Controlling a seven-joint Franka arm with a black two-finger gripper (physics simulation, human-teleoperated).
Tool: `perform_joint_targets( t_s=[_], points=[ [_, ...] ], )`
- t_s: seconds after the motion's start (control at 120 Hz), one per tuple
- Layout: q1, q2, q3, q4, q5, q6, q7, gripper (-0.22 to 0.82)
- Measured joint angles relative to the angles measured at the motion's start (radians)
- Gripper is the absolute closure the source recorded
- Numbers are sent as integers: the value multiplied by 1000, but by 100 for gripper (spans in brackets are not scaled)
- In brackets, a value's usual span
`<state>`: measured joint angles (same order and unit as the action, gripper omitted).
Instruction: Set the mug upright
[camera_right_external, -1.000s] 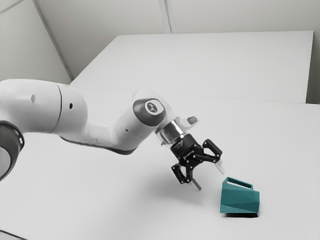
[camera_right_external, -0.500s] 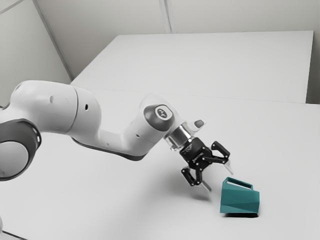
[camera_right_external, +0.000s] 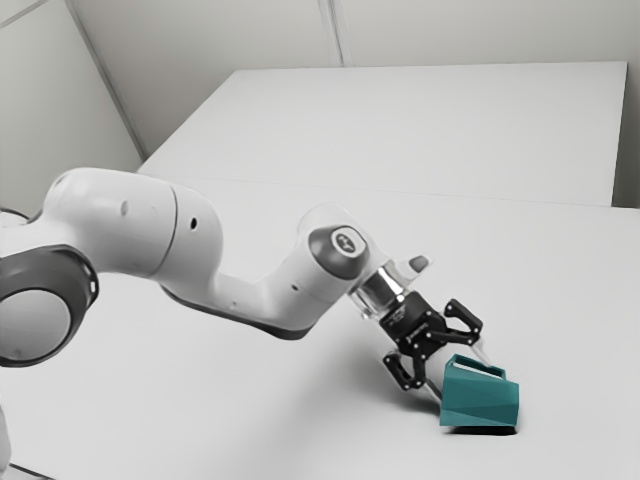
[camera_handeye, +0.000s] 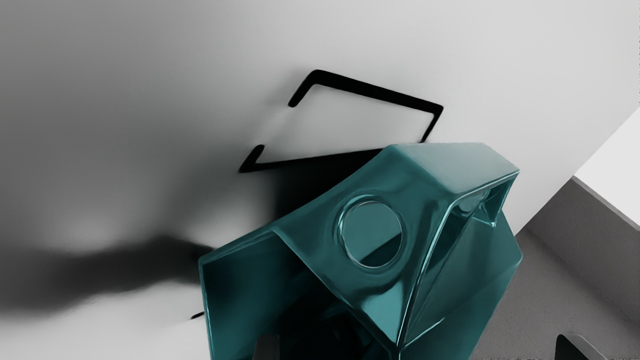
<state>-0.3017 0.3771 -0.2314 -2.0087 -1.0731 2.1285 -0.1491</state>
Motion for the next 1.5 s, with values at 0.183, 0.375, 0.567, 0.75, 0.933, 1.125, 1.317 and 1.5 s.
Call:
perform_joint_targets(
  t_s=[0.183,0.375,0.567,0.75,0.933,1.125,1.317,1.5],
  points=[
    [-22,23,0,24,-12,5,3,0],
    [-31,25,0,56,18,7,5,15],
    [-34,25,1,71,59,13,2,55],
    [-42,22,0,117,108,20,-1,71],
    [-52,22,0,128,122,22,-7,76],
    [-63,4,0,148,186,23,-28,78],
    [-65,-63,1,153,463,47,-68,78],
    [-60,-152,36,127,701,55,-120,79]
  ],
)
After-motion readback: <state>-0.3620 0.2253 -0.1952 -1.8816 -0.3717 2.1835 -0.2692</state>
